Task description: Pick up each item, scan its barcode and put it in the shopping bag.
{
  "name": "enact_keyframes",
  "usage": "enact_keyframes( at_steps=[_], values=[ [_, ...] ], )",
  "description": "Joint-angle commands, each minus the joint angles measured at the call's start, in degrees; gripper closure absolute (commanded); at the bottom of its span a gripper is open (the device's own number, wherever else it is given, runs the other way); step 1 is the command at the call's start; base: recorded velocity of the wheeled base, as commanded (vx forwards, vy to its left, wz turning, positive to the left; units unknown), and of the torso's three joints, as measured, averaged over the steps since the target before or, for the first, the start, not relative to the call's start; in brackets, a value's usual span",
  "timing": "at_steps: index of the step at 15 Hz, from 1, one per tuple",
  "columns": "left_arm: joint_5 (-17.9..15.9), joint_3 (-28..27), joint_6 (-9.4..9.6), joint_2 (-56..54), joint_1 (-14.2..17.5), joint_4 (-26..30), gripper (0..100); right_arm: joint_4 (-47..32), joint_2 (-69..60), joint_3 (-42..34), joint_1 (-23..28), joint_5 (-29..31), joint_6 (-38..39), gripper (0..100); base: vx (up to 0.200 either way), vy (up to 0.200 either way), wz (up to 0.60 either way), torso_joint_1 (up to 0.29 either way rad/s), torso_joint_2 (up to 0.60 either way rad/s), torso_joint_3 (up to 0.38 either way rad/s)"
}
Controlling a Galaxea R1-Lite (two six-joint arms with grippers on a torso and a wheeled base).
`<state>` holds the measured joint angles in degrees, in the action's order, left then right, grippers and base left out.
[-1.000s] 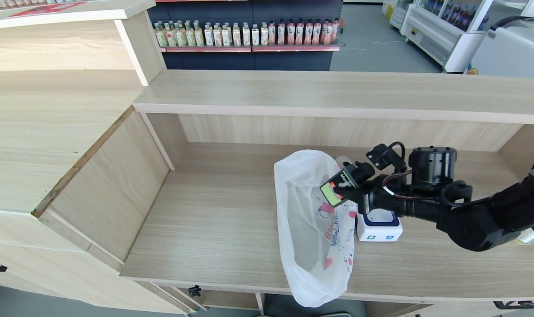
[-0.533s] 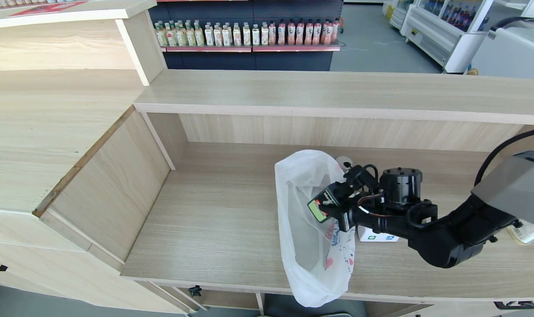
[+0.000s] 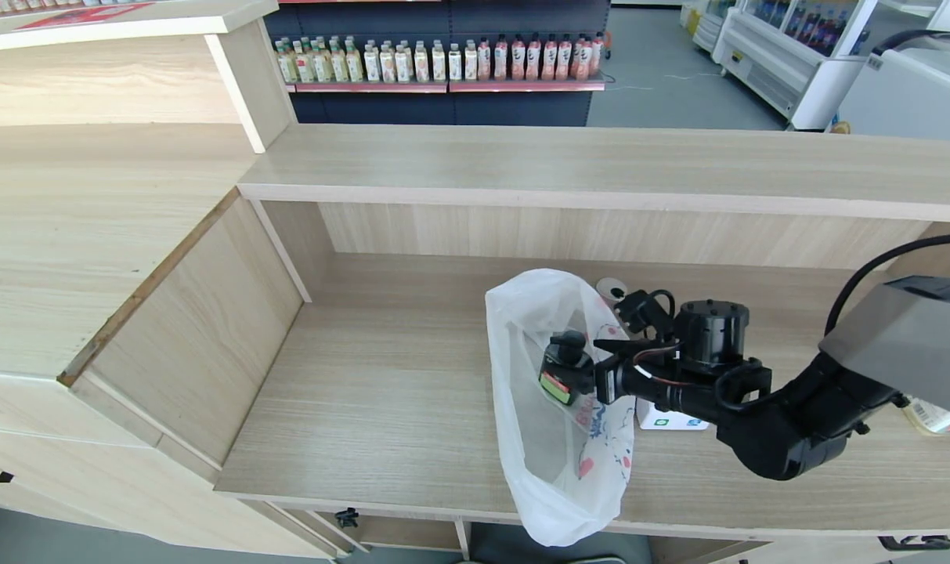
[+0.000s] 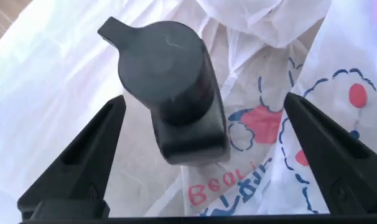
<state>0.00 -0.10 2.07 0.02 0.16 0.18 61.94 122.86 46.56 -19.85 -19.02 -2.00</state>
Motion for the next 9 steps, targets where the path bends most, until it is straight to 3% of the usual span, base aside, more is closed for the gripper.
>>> enact_keyframes(
  at_steps=[1, 3, 5, 7, 9],
  values=[
    [0.09, 0.01, -0.14, -0.02, 0.02, -0.01, 0, 3.01, -6.58, -0.68, 1.39, 0.12, 7.27, 0, 0.000, 0.000, 0.00, 0.000, 0.00, 0.000],
    [0.09, 0.01, -0.40, -0.02, 0.02, -0.01, 0, 0.02, -15.72, -4.54, 4.38, -0.05, 8.15, 0, 0.000, 0.000, 0.00, 0.000, 0.00, 0.000],
    [0.00, 0.01, -1.46, -0.02, 0.02, -0.01, 0, -1.03, -26.88, -14.30, 7.01, -0.14, 8.15, 0, 0.000, 0.000, 0.00, 0.000, 0.00, 0.000],
    [0.00, 0.01, -1.90, -0.02, 0.02, -0.01, 0, -3.32, -33.12, -19.40, 10.09, -0.05, 8.06, 0, 0.000, 0.000, 0.00, 0.000, 0.00, 0.000],
    [0.00, 0.01, -1.72, -0.02, 0.02, -0.01, 0, -14.30, -42.09, -22.21, 14.92, -0.14, 8.06, 0, 0.000, 0.000, 0.00, 0.000, 0.00, 0.000]
  ],
)
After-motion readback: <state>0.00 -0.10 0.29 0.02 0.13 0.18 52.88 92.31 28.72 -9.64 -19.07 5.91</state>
